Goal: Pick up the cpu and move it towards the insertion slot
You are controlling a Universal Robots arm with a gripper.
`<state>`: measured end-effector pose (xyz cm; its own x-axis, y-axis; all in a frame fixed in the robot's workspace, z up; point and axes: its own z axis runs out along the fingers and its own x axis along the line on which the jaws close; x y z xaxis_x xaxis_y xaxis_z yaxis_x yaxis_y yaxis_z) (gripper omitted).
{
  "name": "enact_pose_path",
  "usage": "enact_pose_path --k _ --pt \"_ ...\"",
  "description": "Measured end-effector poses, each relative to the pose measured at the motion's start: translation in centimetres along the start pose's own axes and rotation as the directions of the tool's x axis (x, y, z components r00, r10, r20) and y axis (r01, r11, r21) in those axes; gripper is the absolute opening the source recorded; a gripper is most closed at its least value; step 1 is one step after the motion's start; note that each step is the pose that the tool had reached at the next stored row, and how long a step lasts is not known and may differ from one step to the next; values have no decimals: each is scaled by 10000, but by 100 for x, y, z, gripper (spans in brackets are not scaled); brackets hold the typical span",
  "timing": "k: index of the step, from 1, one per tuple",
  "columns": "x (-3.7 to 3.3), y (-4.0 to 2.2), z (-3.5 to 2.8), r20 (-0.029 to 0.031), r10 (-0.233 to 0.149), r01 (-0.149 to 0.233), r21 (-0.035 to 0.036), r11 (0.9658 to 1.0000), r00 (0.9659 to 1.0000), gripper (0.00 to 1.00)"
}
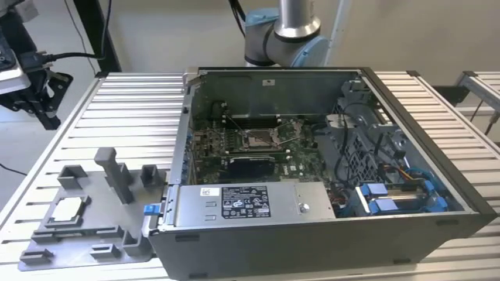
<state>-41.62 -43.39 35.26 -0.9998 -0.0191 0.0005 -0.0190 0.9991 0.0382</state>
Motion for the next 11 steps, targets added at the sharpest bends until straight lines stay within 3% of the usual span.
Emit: enact_pose_path --k 6,11 --pt "82 -94 29 -1 -1 1 0 10000 10000 0" --pt "112 -173 59 -5 0 0 0 10000 10000 0"
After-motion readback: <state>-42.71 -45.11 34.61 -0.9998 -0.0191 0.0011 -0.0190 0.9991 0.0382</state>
